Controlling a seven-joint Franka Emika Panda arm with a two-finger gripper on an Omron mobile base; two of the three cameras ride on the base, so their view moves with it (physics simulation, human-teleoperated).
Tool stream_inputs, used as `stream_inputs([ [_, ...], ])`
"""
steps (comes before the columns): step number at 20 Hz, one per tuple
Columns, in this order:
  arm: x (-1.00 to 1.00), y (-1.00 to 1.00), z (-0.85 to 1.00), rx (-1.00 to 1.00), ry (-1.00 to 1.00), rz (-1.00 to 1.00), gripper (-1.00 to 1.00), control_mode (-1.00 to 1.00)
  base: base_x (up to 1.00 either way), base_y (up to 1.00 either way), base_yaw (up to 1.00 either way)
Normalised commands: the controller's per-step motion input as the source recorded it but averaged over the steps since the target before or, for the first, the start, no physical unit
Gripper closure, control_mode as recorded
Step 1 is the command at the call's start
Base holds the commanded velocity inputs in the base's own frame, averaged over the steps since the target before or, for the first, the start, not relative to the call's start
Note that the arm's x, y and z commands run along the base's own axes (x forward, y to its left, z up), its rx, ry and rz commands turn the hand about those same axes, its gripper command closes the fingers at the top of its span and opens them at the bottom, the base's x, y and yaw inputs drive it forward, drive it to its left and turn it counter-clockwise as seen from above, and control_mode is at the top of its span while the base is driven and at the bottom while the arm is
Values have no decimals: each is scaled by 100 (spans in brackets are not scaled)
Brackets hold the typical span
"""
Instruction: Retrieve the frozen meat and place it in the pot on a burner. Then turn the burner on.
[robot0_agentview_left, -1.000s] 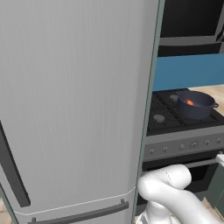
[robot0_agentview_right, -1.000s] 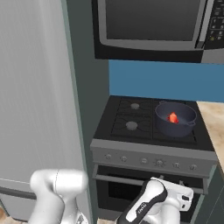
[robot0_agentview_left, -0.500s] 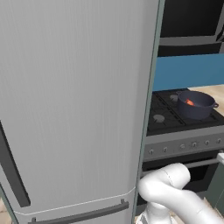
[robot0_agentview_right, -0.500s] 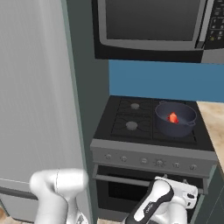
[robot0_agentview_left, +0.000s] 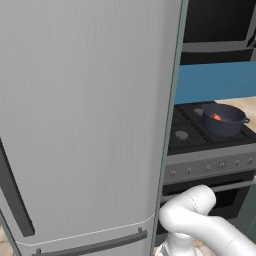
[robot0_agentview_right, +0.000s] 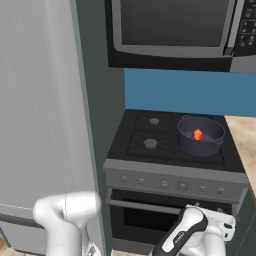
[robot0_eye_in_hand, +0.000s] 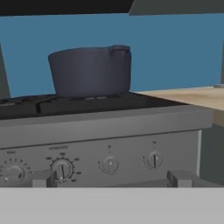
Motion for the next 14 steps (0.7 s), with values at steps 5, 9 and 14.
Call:
stream_inputs([
  [5, 0, -28, -1, -1, 0, 1, -100, -100, 0, 0, 0],
  [9, 0, -15, -13, -10, 0, 0, -100, -100, 0, 0, 0],
  [14, 0, -2, -8, -4, 0, 0, -100, -100, 0, 0, 0],
])
